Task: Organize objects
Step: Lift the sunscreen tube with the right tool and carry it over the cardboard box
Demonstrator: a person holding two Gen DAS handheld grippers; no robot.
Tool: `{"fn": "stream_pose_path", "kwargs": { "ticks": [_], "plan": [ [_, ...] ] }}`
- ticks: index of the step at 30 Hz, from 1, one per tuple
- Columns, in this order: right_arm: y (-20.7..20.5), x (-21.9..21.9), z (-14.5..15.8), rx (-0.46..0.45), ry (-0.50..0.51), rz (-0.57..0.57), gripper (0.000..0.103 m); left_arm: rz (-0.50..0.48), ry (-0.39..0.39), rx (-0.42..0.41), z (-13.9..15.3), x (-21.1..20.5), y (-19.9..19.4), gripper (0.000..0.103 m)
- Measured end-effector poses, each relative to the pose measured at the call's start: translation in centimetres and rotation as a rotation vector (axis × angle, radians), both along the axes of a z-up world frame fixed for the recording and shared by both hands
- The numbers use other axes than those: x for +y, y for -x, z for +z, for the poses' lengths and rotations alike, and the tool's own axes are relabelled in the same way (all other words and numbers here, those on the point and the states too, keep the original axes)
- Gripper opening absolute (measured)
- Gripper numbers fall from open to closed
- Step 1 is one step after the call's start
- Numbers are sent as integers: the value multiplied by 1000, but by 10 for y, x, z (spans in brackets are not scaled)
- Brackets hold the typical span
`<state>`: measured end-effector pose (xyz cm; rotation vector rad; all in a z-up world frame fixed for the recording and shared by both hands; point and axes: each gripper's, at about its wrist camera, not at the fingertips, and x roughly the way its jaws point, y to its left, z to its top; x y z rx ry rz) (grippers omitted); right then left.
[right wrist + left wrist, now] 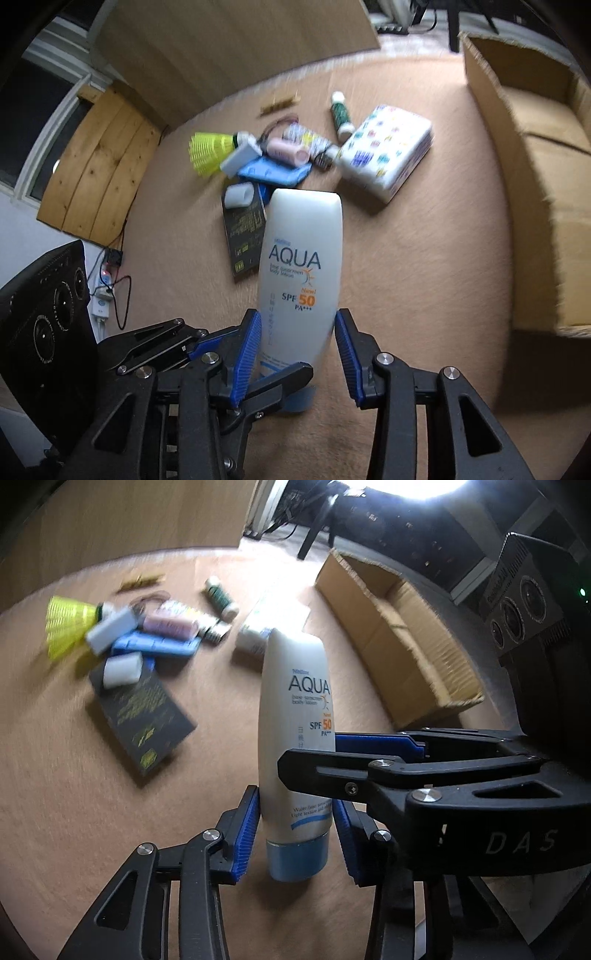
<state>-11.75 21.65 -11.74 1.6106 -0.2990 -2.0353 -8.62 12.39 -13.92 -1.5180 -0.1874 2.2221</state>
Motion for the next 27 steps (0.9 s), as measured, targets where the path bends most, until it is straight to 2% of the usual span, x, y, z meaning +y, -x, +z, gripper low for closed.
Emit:
{"fn": "stream_pose_path", "kwargs": {
  "ticks": [5,11,19,27],
  "plan": [
    [9,24,27,58,-2,-36,38,-23,-18,57,29,17,17,43],
    [17,65,50,115,-19,-84,38,-52,-40,106,55,63,35,43],
    [34,118,54,135,-39,-163,38,-94,-63,122,63,124,61,43],
    [44,149,57,136,-12,-199,38,-99,-74,130,66,154,75,44]
  ]
}}
